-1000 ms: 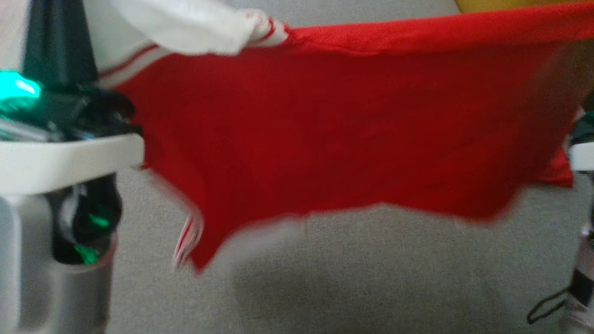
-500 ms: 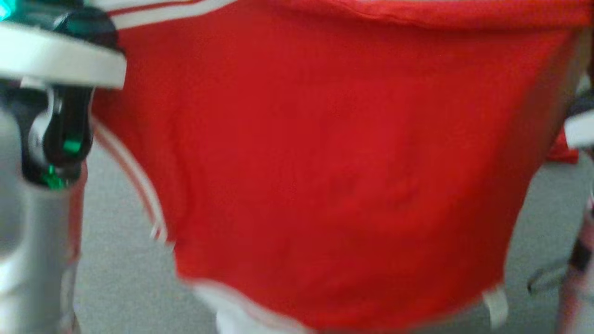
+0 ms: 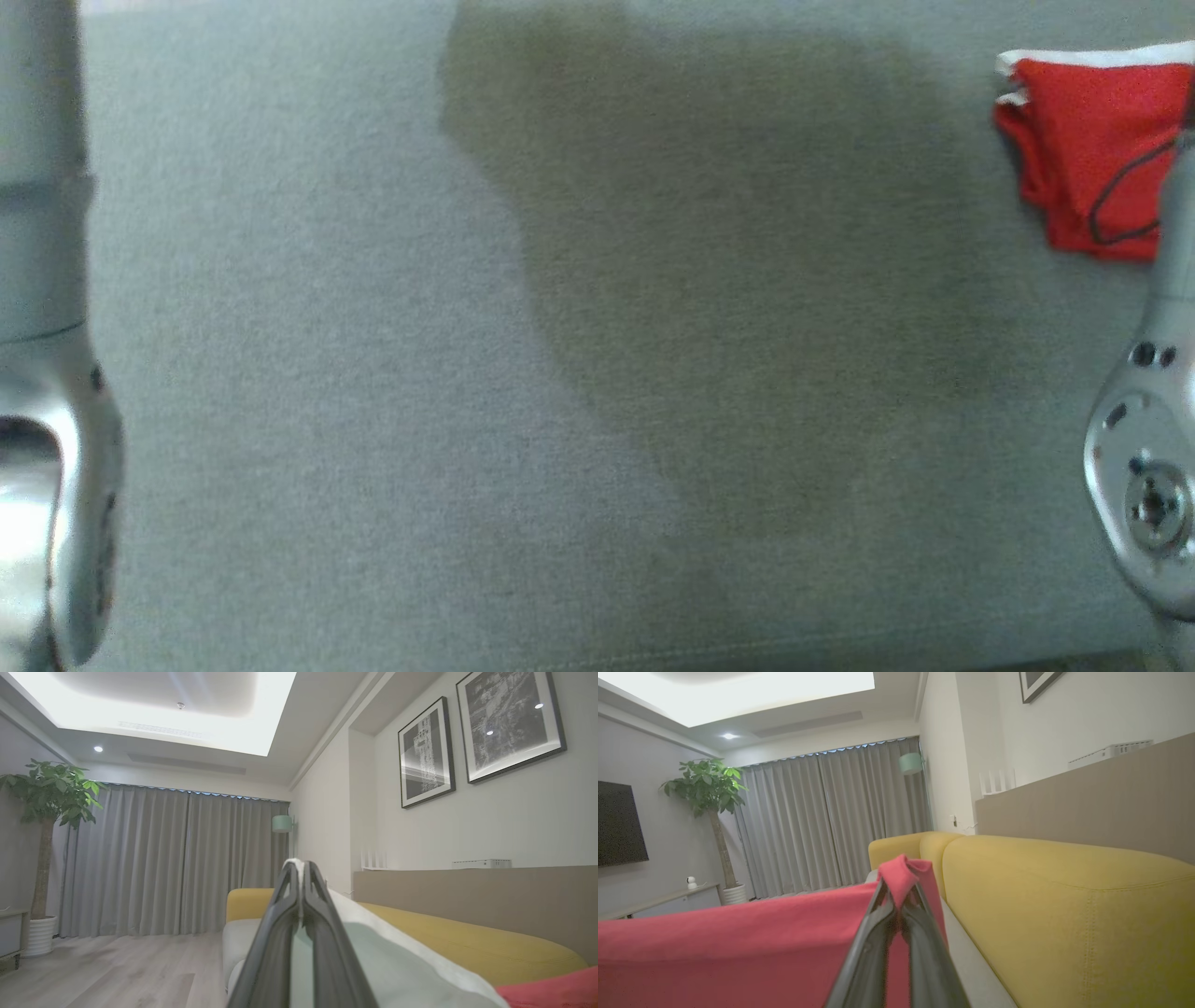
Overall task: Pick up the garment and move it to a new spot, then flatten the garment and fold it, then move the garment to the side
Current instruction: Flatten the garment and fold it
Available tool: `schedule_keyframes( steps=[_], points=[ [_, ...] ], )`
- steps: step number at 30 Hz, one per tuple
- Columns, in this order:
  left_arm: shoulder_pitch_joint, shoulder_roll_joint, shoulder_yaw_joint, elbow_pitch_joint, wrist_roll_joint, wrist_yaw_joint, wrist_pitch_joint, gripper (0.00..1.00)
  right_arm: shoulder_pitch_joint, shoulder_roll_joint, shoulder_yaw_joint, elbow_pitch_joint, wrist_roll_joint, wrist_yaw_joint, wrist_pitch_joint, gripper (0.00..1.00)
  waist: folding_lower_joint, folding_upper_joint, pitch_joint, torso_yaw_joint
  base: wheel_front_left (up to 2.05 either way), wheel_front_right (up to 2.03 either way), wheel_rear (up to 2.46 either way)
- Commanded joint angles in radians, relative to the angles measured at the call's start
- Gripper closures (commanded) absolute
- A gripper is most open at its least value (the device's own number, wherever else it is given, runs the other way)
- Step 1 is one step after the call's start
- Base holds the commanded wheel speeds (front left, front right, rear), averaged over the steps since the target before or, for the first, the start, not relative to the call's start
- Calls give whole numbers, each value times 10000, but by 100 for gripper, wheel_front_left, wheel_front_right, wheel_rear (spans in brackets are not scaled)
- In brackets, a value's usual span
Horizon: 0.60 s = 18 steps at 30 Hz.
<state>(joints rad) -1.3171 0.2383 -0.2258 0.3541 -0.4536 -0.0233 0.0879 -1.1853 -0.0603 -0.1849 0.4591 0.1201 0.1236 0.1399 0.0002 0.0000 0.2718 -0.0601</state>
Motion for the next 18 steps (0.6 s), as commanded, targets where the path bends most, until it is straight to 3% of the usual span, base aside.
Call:
schedule_keyframes(
  steps=[1,6,18],
  points=[
    [-351,209,154,139,29,-34,-191,100,-550,101,85,205,-279,71,-271,100,-2,0,312,270,0,0,0],
    [-270,-289,-36,1095,-162,-255,-765,100,-948,101,-80,1893,-797,71,-1142,100,-2,0,1284,635,0,0,0],
    [1759,-646,-65,1758,-784,-634,-2087,100,-221,101,-828,4929,-1337,71,-3040,100,-2,0,2792,793,0,0,0]
  ],
)
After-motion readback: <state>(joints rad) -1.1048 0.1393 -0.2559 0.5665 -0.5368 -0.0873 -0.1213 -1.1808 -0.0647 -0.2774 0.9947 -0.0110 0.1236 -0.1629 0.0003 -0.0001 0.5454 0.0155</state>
